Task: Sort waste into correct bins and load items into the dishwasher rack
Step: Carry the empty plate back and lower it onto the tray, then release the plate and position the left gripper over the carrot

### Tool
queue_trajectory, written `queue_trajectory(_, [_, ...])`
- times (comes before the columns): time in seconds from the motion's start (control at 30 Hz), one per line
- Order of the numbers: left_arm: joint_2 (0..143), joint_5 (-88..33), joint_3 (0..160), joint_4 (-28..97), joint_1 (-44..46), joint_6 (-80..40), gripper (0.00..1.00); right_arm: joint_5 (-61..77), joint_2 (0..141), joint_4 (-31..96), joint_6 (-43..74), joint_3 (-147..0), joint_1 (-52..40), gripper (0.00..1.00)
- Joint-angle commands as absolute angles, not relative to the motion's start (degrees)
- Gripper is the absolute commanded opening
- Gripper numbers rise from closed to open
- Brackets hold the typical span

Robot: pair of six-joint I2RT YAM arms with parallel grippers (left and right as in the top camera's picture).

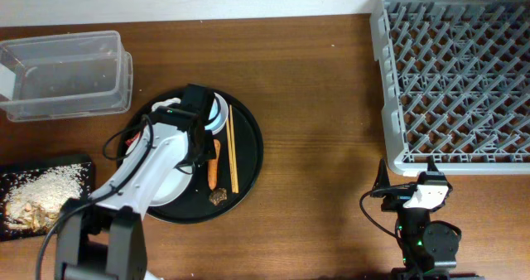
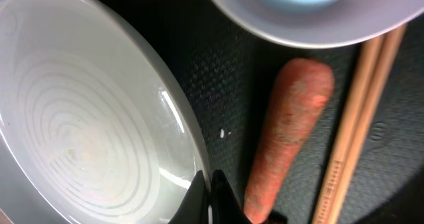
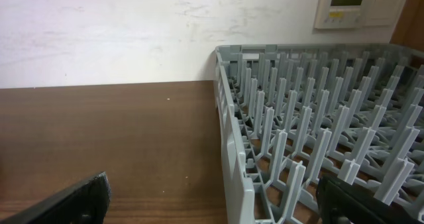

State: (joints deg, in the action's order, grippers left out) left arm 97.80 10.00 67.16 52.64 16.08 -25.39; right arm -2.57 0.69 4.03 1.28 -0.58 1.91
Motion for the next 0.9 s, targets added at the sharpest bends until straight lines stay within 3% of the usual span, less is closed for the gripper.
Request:
queue_trajectory(0.0, [99.6,11.4,66.7,52.4,16.3,-26.1,0.0,-3.3,0.2,4.5,1.3,-0.3,2.3,0.98])
queue_trajectory(0.27, [99.6,10.1,66.7,52.6,16.6,-26.1,0.01,-3.3,0.2,4.5,1.3,-0.3,2.3,0.98])
queue_trajectory(0.43, [99.4,9.9,67.6,54.5,16.6,-26.1,0.13,-3.3,0.2,4.5,1.3,-0.3,2.3,0.98])
queue_trajectory(0.87, [99.2,7.6,79.2,63.3,16.6,-26.1,0.15,-3.3,0.2,4.5,1.3,-0.3,2.3,0.98])
